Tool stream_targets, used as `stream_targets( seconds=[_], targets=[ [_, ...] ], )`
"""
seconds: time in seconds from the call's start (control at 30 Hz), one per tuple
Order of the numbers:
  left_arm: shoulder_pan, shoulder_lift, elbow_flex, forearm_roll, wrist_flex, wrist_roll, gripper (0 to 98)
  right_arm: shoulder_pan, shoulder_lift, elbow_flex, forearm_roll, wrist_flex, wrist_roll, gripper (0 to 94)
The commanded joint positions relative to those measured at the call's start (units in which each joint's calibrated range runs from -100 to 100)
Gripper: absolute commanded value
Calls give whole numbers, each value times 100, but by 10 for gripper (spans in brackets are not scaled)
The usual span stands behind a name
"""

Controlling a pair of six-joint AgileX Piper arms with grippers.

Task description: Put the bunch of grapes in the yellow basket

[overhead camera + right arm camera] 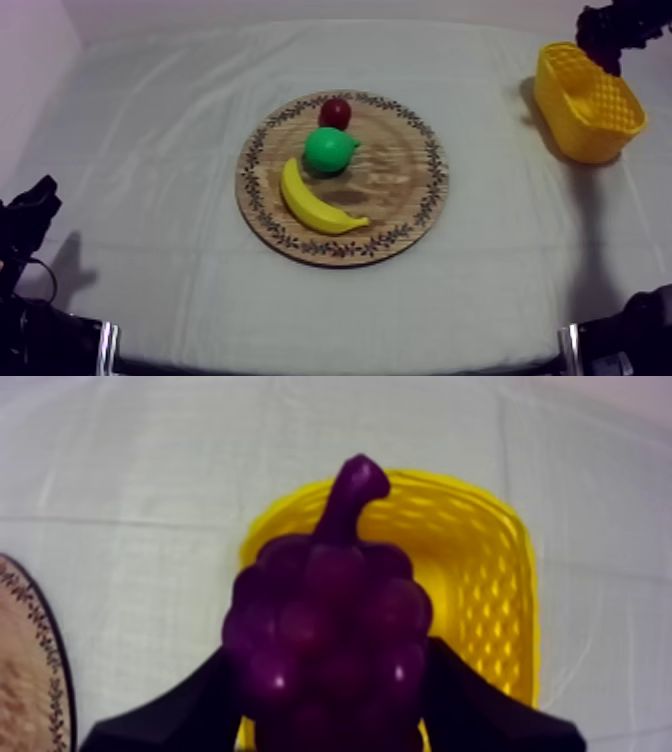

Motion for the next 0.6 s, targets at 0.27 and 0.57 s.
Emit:
stream_targets(
  seconds=[0.27, 0.57],
  targets=[
    [-3, 5, 0, 1, -1, 0, 1, 90, 453, -117, 109, -121, -134, 694],
    [-3, 5, 0, 1, -1, -1, 1, 146, -521, 211, -47, 69, -61, 698]
  ],
)
